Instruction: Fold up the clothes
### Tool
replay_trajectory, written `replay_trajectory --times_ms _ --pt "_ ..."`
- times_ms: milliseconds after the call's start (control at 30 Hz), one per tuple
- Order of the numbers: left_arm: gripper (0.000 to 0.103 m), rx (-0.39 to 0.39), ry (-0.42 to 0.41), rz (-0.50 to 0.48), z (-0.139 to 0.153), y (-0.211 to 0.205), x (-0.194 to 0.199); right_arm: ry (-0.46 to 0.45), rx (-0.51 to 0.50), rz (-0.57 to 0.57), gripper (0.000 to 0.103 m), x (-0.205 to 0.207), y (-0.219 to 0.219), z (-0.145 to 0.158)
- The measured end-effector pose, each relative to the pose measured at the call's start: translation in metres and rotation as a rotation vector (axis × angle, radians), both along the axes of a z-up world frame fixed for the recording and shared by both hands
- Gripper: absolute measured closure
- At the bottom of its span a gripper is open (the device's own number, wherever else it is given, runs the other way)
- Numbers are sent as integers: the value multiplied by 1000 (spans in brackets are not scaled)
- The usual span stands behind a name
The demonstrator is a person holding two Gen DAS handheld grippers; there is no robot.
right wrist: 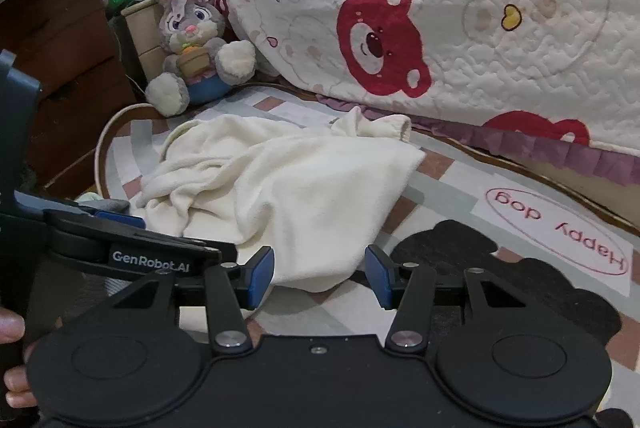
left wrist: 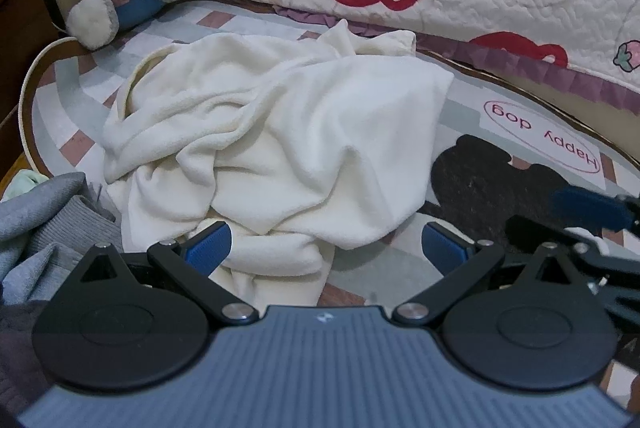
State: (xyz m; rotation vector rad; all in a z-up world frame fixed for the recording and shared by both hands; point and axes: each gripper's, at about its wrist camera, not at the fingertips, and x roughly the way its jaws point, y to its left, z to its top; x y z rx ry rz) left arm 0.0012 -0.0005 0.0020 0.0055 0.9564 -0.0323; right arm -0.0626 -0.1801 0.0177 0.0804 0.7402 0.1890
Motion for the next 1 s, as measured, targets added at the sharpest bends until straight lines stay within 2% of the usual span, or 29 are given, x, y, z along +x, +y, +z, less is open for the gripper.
replay_trajectory --times_ms 233,1000 --pt "0 -18 6 4 -7 -3 0 2 57 -46 46 0 -12 1" --pt "0 -28 16 -9 -9 -3 0 4 27 -47 44 -2 -12 3"
